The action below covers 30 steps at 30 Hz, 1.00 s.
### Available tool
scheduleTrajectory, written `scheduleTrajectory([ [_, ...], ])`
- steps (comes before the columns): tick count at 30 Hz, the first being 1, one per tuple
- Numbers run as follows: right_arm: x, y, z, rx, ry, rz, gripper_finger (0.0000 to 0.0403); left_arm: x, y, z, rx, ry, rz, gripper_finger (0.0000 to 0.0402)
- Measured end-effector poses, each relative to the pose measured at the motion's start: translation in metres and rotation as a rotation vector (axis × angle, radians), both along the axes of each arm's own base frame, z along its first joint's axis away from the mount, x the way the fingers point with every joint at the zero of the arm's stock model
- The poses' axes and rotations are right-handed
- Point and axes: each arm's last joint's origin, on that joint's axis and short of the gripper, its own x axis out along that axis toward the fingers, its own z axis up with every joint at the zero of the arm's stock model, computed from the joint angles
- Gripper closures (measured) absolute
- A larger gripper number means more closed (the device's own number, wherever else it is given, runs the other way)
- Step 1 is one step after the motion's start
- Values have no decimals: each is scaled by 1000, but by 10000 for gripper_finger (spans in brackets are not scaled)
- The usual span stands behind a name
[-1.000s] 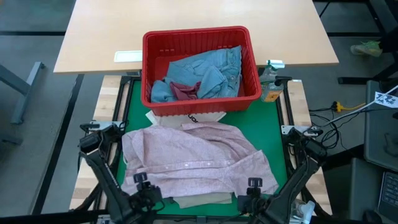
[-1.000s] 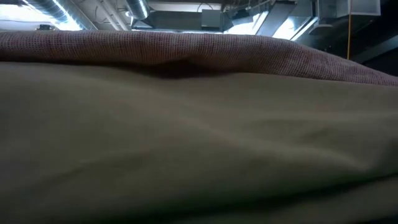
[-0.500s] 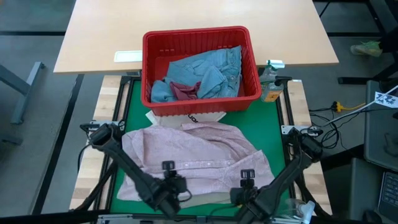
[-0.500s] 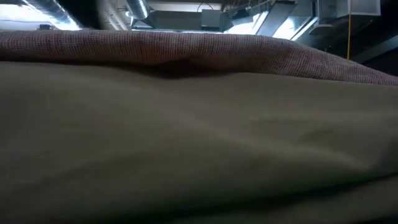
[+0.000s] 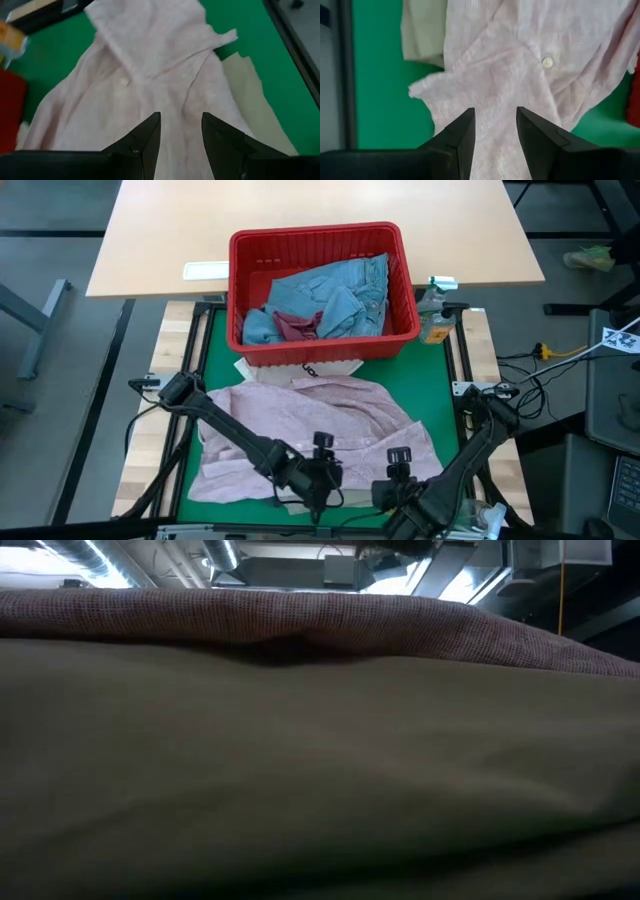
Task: Fold laundry
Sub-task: Fold the pink shirt
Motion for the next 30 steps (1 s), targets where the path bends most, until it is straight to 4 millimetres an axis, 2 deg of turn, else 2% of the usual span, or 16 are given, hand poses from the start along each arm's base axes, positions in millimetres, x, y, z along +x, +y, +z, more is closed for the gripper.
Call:
scheduleTrajectory([
  [10,5,3,42,81,-135,48,259,25,5,-44,86,29,-42,264],
  [17,5,3,50,89,-168,48,259,33,19,-51,110,35,11,268],
  [21,5,3,50,96,-162,49,259,34,21,-51,111,34,17,303],
  [26,5,3,50,97,-161,50,259,33,20,-51,112,39,16,384],
  [30,5,3,50,96,-161,49,259,34,21,-51,76,27,61,393],
])
